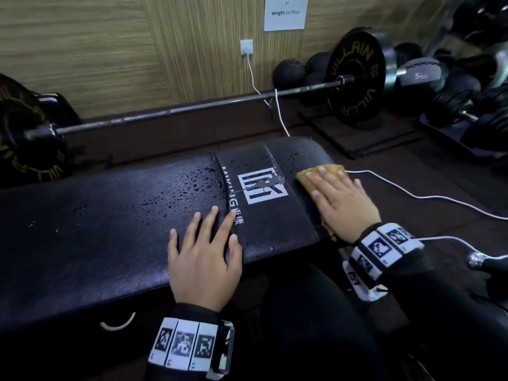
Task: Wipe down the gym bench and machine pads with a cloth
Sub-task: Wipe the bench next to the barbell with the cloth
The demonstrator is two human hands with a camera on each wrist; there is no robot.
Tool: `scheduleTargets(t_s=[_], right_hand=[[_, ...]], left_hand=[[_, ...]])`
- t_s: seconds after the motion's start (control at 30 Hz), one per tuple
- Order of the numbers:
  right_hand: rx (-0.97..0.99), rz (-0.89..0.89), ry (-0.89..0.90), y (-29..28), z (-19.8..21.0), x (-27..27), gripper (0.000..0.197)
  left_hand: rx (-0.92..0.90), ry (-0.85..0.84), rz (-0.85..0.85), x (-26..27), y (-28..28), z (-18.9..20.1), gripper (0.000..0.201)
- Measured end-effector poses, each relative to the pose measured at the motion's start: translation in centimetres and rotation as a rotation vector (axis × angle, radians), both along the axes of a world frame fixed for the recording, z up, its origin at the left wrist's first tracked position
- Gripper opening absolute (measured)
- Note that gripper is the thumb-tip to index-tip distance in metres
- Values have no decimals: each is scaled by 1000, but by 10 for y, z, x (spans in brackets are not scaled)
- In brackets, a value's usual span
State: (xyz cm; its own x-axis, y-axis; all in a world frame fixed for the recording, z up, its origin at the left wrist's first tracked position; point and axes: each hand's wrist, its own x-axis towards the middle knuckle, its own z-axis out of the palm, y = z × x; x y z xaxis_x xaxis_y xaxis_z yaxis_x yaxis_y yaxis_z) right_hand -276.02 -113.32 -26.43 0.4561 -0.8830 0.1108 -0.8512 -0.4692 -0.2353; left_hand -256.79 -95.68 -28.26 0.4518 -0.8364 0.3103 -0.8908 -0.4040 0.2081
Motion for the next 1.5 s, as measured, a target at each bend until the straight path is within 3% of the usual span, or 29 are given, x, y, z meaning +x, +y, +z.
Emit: scheduleTargets(t_s=[0.07, 0.27, 0.4, 0.5, 0.63, 0.87, 1.2, 1.37, 1.5], right_hand=[[20, -57, -69, -1, -2, -17, 47], [52, -323, -511, 23, -15, -33, 48], [182, -517, -774, 53, -22, -18, 59], [182, -565, -867, 78, -24, 8, 68], [210, -528, -864, 117, -24, 54, 78], [268, -205, -870, 163, -47, 78, 83], [201, -338, -705, 123, -28, 34, 76], [216, -215, -619, 148, -28, 56, 79], [210, -246, -488, 131, -22, 37, 71]], left_hand=[[6, -8, -1, 1, 0, -1, 47], [-1, -11, 0, 1, 0, 0, 46], [12, -7, 0, 1, 0, 0, 47], [35, -3, -7, 1, 0, 1, 48], [51, 4, -24, 2, 2, 2, 49], [49, -2, -31, 4, 3, 2, 48], [17, -5, -54, 4, 5, -3, 45], [54, 20, -75, 5, 8, 2, 46], [88, 35, -129, 24, 14, 5, 53]])
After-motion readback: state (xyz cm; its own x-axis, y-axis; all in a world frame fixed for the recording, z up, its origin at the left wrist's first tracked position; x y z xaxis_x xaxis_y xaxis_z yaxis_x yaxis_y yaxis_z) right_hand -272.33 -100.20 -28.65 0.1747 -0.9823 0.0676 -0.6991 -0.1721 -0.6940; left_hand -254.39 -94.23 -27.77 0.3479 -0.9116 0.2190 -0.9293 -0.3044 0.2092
